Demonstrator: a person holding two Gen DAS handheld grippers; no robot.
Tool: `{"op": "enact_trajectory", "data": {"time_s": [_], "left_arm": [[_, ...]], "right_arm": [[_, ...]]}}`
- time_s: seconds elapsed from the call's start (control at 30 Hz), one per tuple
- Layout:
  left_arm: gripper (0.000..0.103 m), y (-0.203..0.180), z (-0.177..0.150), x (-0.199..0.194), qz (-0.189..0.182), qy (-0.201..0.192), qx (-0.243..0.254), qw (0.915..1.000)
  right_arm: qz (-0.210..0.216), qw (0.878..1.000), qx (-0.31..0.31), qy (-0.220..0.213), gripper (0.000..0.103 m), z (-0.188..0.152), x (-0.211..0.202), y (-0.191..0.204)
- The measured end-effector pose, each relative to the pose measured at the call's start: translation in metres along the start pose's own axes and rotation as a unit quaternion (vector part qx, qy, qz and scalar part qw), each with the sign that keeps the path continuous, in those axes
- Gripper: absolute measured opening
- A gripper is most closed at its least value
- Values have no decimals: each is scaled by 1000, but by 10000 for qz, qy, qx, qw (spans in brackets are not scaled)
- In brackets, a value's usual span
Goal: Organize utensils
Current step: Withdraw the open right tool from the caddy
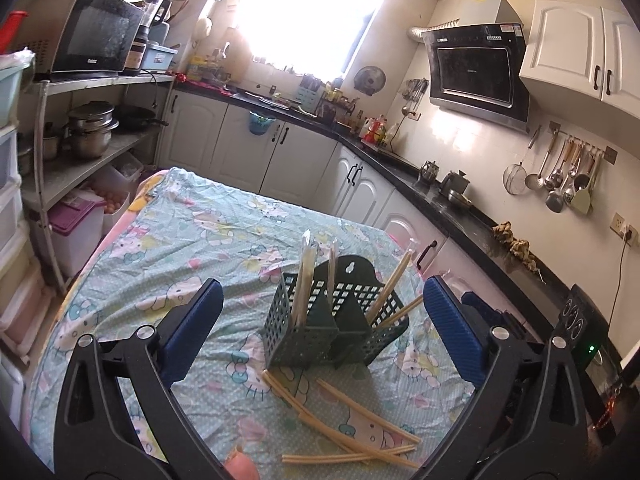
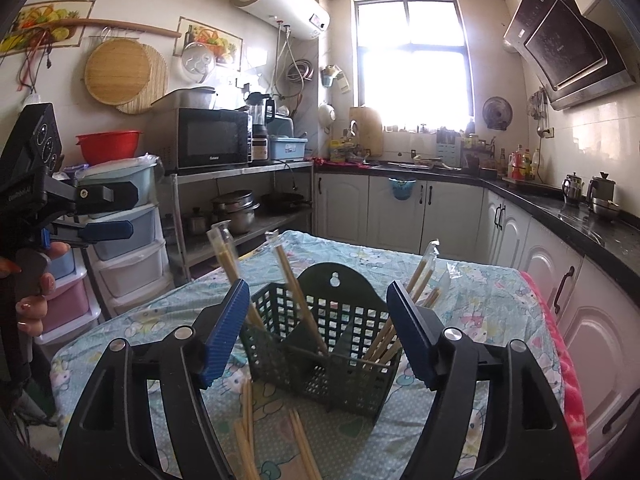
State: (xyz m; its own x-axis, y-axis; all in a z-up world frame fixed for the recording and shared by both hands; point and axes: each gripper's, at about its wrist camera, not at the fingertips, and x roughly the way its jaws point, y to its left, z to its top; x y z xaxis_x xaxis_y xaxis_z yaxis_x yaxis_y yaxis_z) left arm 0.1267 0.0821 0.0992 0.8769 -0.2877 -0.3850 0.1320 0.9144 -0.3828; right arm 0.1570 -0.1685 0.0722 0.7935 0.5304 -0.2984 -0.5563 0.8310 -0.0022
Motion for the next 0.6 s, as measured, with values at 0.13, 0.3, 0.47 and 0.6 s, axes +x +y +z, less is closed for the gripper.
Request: {"op": "enact_trajectory", "data": {"time_s": [0.13,0.3,0.47,0.6], "left_arm": [[92,4,-7,-2,58,47,-17,10000],[92,5,-15,-5,103,101,-23,9999],[92,7,-25,-5,128,223,39,9997],[92,9,-31,-3,159,332,52,9993]], "right_arm": [[82,10000,-40,41,69,-2,-7,6],[175,9996,-178,142,72,-8,-12,17],[279,9989,-255,266,72,-14,-15,26],[359,9982,-288,373,72,-18,-16,31]]}}
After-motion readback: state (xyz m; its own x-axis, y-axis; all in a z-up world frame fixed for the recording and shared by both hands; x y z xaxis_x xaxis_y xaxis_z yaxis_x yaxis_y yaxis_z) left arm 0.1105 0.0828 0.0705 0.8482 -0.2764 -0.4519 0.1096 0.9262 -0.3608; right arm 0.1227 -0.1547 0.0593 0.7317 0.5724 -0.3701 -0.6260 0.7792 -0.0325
